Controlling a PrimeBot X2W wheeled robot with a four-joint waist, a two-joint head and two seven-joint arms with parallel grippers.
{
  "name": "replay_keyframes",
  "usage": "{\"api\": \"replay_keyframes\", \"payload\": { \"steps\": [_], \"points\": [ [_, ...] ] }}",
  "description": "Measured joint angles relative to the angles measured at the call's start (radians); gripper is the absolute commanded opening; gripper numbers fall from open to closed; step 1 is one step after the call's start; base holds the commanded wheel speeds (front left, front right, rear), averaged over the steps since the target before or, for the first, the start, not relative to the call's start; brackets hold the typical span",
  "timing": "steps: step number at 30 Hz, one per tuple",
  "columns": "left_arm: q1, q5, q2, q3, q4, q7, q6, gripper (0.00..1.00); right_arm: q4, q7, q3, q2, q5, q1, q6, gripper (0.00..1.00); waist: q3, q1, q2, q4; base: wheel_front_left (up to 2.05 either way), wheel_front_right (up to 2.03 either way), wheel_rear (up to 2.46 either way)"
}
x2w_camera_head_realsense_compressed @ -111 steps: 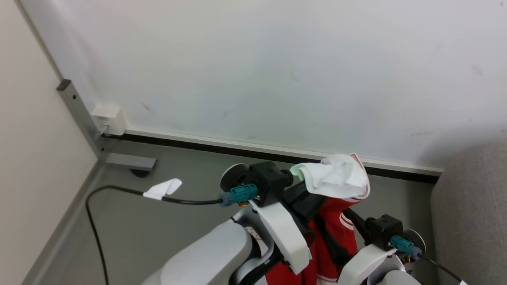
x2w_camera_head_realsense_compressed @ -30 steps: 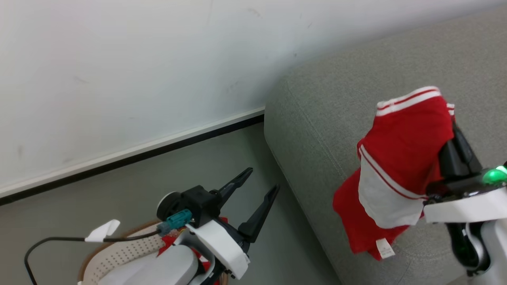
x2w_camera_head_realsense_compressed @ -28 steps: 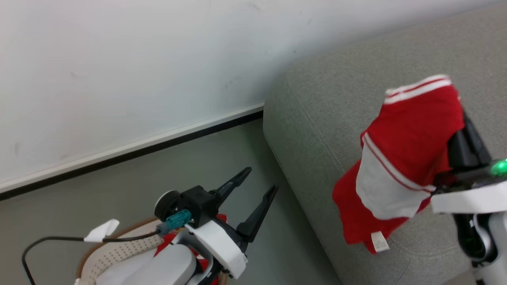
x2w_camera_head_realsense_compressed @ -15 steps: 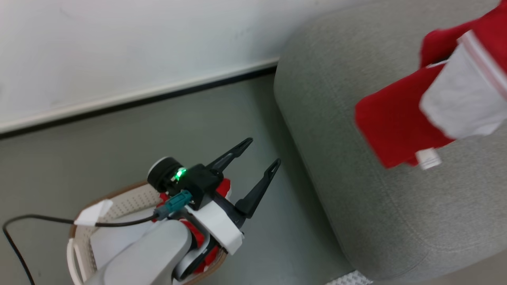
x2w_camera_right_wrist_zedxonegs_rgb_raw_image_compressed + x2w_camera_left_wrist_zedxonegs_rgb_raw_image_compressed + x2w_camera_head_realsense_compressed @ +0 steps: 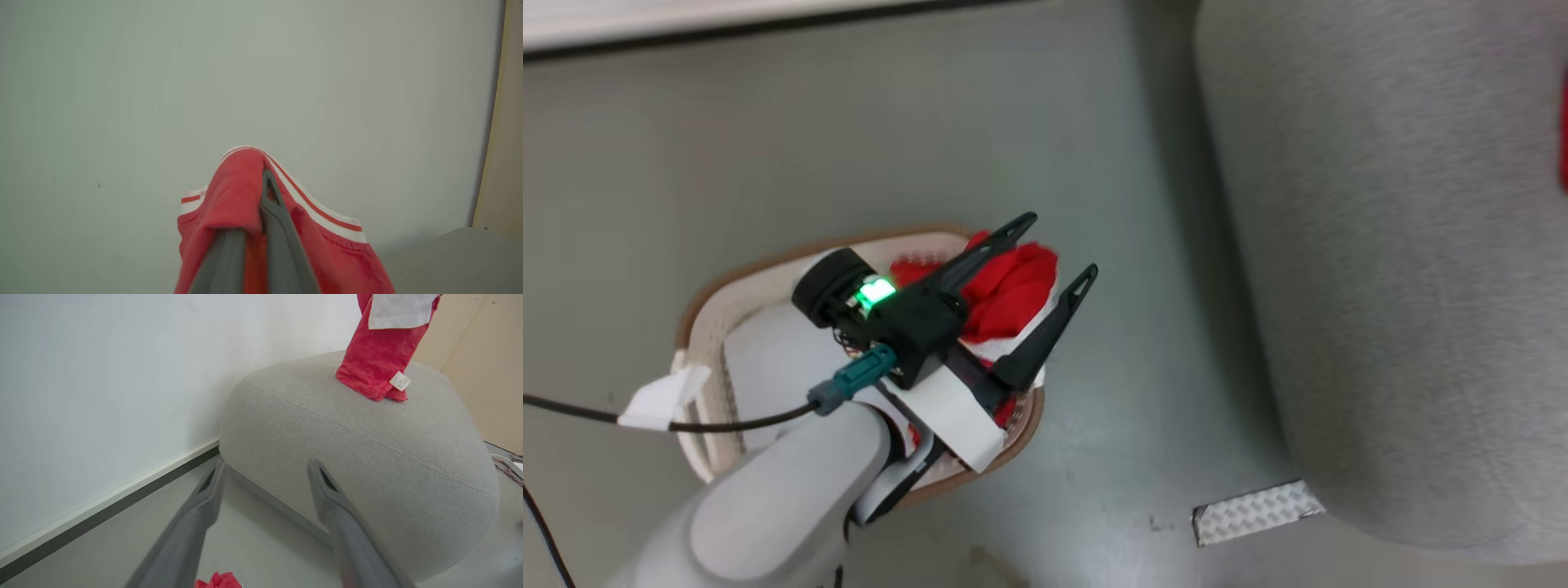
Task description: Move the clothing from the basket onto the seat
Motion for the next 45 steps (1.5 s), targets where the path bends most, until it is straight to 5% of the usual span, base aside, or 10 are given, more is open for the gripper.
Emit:
{"api": "replay_keyframes", "payload": {
  "steps": [16, 18, 19, 20, 36, 45],
  "points": [
    [-0.004, -0.014, -0.002, 0.007, 0.014, -0.017, 0.005, 1.00, 0.425, 0.265, 0.232, 0.075, -0.113, 0.060, 0.000, 0.04, 0.045, 0.0000, 0.0000, 0.074, 0.00, 0.00, 0.00],
    [-0.002, -0.016, -0.001, 0.008, 0.019, -0.018, 0.008, 1.00, 0.453, 0.297, 0.252, 0.075, -0.112, 0.061, 0.000, 0.46, 0.037, 0.0000, 0.0000, 0.074, 0.00, 0.00, 0.00],
    [-0.001, -0.017, -0.001, 0.009, 0.020, -0.019, 0.009, 1.00, 0.460, 0.304, 0.257, 0.075, -0.109, 0.060, 0.000, 0.96, 0.033, 0.0000, 0.0000, 0.074, 0.00, 0.00, 0.00],
    [0.002, -0.022, -0.001, 0.009, 0.022, -0.020, 0.009, 1.00, 0.466, 0.314, 0.265, 0.074, -0.105, 0.060, 0.000, 1.00, 0.028, -0.0001, 0.0000, 0.073, 0.00, 0.00, 0.00],
    [0.130, -0.104, -0.060, 0.016, 0.124, -0.064, 0.023, 1.00, 0.436, 0.579, 0.462, -0.026, -0.104, 0.129, 0.000, 1.00, -0.208, -0.0004, 0.0000, 0.069, 0.00, 0.00, 0.00],
    [0.236, -0.135, -0.100, 0.049, 0.156, -0.077, 0.036, 1.00, 0.184, 0.664, 0.473, -0.093, -0.084, 0.216, 0.000, 1.00, -0.405, -0.0005, 0.0000, 0.080, 0.00, 0.00, 0.00]
  ]
}}
